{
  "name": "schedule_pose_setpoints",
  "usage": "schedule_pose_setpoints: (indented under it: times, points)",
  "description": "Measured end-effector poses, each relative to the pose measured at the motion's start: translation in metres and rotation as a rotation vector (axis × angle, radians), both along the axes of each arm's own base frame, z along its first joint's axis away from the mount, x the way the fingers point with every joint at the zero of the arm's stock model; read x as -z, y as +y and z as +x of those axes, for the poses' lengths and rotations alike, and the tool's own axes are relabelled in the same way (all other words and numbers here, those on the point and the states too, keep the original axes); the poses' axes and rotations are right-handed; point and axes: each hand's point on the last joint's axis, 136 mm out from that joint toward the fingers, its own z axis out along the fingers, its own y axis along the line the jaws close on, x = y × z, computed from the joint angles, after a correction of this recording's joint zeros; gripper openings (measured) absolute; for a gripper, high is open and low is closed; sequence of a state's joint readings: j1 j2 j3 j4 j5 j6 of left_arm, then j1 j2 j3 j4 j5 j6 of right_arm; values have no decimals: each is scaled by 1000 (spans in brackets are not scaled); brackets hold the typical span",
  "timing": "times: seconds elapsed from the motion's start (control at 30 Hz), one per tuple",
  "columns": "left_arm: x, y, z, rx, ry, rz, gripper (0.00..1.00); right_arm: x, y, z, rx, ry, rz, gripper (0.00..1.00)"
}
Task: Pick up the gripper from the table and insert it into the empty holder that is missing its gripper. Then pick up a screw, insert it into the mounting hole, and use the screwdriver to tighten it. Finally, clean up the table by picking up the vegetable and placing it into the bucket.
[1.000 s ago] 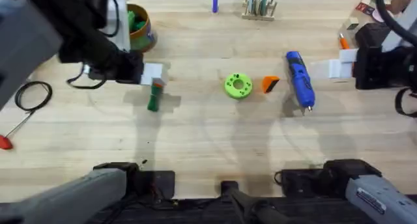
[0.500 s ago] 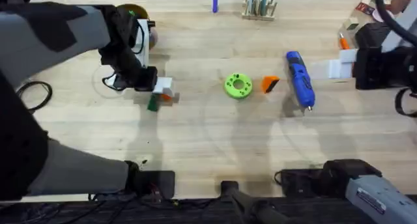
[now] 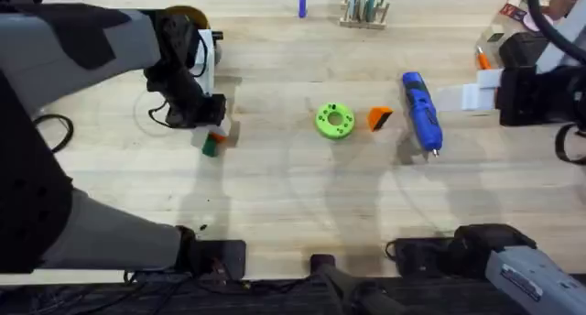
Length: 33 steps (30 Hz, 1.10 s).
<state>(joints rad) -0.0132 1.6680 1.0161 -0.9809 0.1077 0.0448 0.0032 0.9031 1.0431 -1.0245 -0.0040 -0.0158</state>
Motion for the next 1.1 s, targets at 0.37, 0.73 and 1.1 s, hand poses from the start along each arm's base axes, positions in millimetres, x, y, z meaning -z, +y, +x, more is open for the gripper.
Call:
schedule_pose_setpoints:
  times: [0.37, 0.73, 1.1]
  points:
    - [0, 0, 5, -1, -21, 0, 15, 0, 0, 0, 0, 0, 0, 991]
    - [-62, 3, 26, -20, -188, 14, 15, 0, 0, 0, 0, 0, 0, 991]
    - [-138, 4, 15, -26, -387, 14, 15, 0, 0, 0, 0, 0, 0, 991]
